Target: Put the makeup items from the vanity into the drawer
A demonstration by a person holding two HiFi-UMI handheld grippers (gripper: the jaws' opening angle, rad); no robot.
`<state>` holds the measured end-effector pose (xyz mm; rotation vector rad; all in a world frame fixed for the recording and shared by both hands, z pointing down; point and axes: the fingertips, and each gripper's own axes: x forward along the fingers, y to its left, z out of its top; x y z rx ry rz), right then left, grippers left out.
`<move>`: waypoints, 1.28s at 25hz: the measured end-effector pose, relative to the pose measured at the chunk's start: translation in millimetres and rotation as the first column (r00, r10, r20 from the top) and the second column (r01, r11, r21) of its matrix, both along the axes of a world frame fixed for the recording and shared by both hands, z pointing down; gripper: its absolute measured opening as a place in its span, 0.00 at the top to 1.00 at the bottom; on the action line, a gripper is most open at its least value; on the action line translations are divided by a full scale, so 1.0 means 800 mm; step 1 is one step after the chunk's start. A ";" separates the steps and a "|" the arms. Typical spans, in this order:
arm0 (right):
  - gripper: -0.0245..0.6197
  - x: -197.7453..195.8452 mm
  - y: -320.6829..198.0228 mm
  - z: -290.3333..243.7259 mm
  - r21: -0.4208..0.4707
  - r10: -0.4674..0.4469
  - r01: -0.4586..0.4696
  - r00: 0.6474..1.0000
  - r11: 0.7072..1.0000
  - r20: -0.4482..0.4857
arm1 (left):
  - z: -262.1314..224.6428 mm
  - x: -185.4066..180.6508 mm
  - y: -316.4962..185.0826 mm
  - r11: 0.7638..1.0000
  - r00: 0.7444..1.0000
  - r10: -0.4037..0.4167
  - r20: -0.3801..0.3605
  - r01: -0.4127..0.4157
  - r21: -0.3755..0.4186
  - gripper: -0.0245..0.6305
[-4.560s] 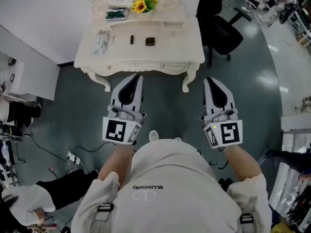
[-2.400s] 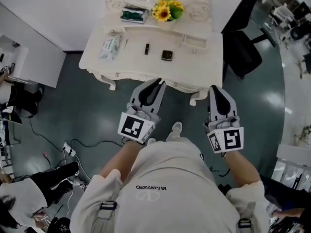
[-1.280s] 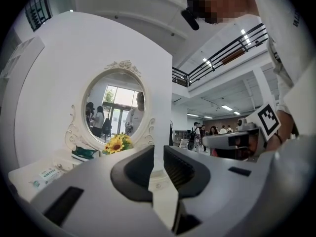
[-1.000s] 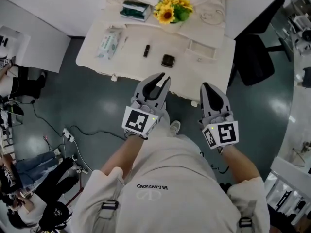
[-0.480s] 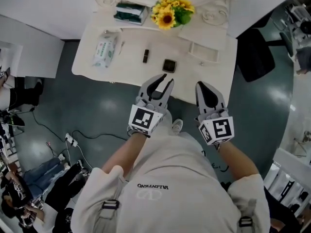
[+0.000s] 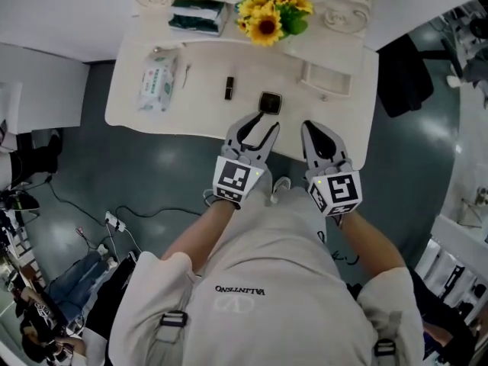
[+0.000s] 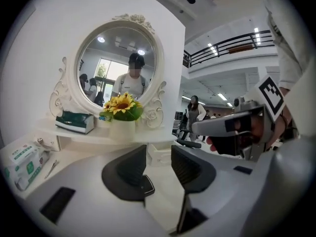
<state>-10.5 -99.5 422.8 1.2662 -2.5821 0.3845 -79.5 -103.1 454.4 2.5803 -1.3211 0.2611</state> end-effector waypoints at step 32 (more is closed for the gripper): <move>0.95 0.011 -0.030 0.128 -0.170 -0.031 0.035 0.999 0.985 0.024 | 0.176 0.009 -0.068 0.957 0.968 -0.207 0.144 0.231 -0.178 0.42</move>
